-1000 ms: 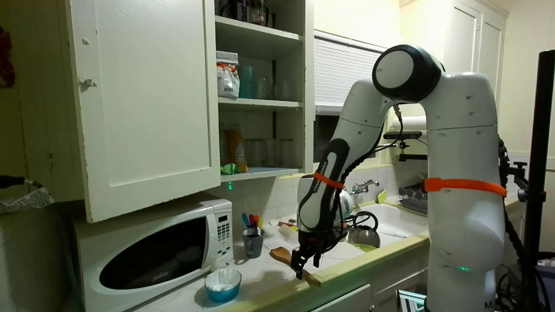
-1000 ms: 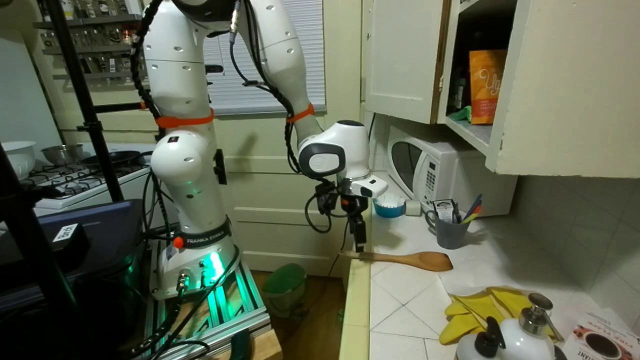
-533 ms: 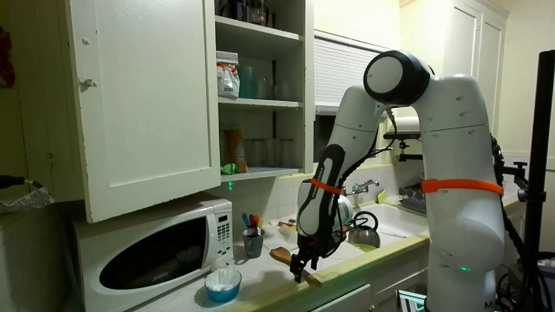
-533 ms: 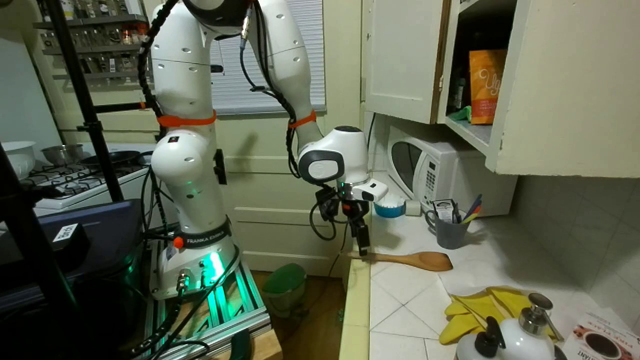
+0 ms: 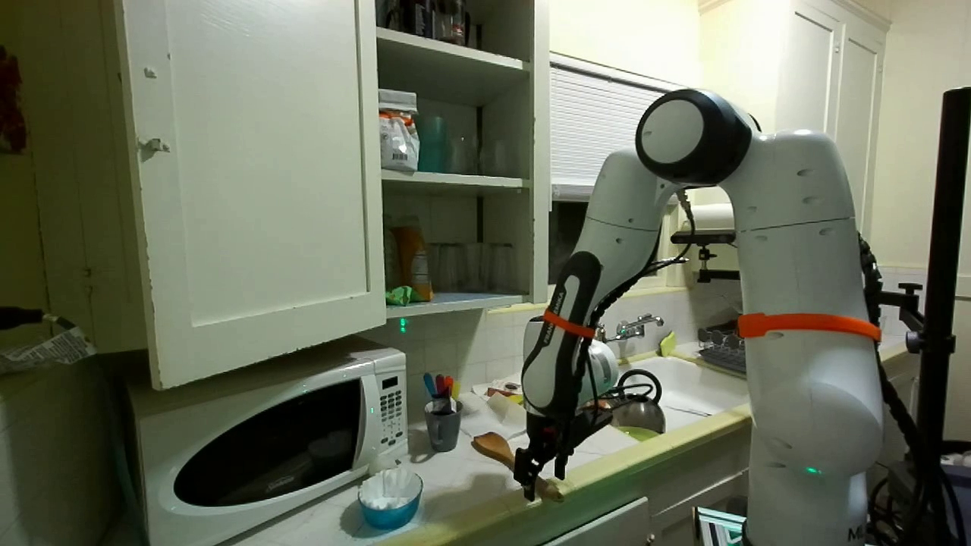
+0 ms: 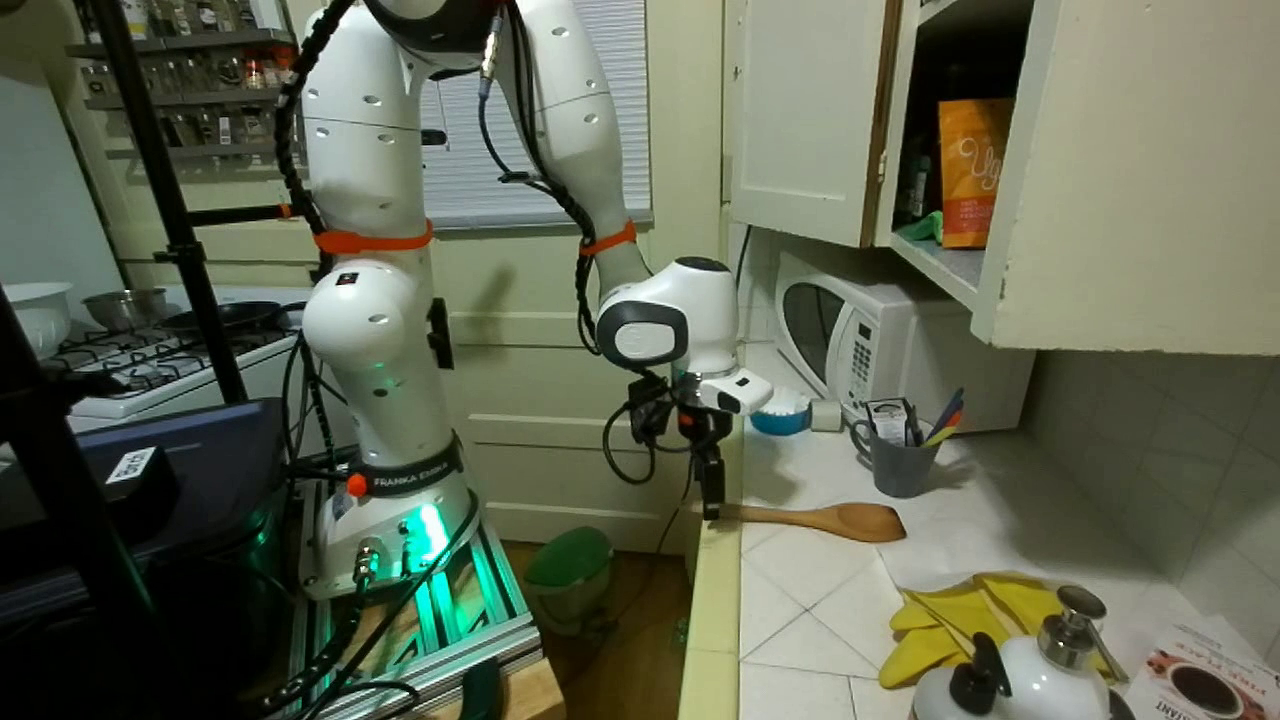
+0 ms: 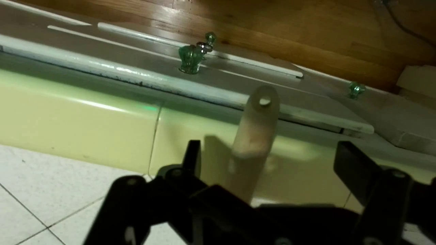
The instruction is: Pick up the cooking stick and put it on the shelf
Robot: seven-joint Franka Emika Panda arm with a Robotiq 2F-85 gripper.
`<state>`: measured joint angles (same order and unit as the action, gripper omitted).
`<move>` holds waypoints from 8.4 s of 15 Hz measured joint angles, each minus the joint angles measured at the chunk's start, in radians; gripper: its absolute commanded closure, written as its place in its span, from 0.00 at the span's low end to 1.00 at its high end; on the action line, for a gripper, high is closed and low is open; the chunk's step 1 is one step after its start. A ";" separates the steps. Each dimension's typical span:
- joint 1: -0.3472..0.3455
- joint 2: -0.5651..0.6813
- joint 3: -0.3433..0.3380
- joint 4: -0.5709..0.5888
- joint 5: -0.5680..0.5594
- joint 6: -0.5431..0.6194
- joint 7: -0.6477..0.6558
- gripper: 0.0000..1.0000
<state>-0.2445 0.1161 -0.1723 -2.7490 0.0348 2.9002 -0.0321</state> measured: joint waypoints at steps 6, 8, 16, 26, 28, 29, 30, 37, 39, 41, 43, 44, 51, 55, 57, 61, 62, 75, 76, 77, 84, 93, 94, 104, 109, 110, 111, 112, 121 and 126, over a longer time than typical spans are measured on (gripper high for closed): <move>-0.012 0.005 0.036 -0.001 0.150 -0.004 -0.025 0.58; -0.012 0.011 0.047 -0.001 0.173 -0.004 -0.029 0.73; 0.004 0.027 0.021 -0.002 0.127 -0.013 0.001 0.93; 0.124 -0.225 -0.188 0.017 -0.599 -0.118 0.469 0.93; 0.066 -0.328 -0.106 0.004 -0.637 -0.177 0.494 0.93; 0.063 -0.372 -0.087 0.001 -0.637 -0.198 0.494 0.93; 0.072 -0.408 -0.081 0.004 -0.637 -0.209 0.494 0.93; 0.115 -0.537 -0.097 0.007 -0.637 -0.213 0.492 0.93; 0.124 -0.551 -0.108 0.008 -0.637 -0.212 0.493 0.93; 0.136 -0.554 -0.128 -0.005 -0.625 -0.216 0.481 0.93; 0.177 -0.532 -0.177 -0.008 -0.579 -0.227 0.433 0.93; 0.196 -0.514 -0.202 -0.009 -0.557 -0.230 0.407 0.93; 0.208 -0.363 -0.240 -0.012 -0.396 -0.233 0.224 0.93; 0.173 -0.238 -0.191 0.009 -0.183 -0.234 0.028 0.93; 0.151 -0.158 -0.172 0.044 -0.124 -0.233 -0.023 0.93; 0.102 0.000 -0.127 0.139 -0.095 -0.218 -0.041 0.47; 0.091 0.034 -0.114 0.163 -0.088 -0.213 -0.041 0.40; -0.027 0.204 0.025 0.330 0.041 -0.236 -0.168 0.68; -0.045 0.202 0.037 0.334 0.064 -0.247 -0.194 0.74; -0.059 0.200 0.042 0.338 0.078 -0.258 -0.210 0.81; -0.056 0.150 0.036 0.290 0.083 -0.262 -0.206 0.93; 0.005 -0.252 -0.039 -0.035 -0.296 -0.199 0.272 0.93; -0.002 -0.283 -0.030 -0.029 -0.301 -0.210 0.298 0.93; -0.051 -0.641 0.051 0.006 -0.289 -0.509 0.304 0.93; -0.043 -0.696 0.052 0.007 -0.275 -0.526 0.213 0.93; -0.043 -0.699 0.050 0.008 -0.274 -0.525 0.199 0.93; -0.043 -0.702 0.047 0.008 -0.273 -0.522 0.189 0.93; -0.043 -0.706 0.043 0.008 -0.273 -0.519 0.179 0.93; -0.046 -0.726 0.031 0.008 -0.272 -0.380 0.123 0.93; -0.066 -0.744 0.006 0.008 -0.268 -0.292 0.122 0.93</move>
<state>-0.3102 -0.6275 -0.1658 -2.7410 -0.2327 2.6083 0.0894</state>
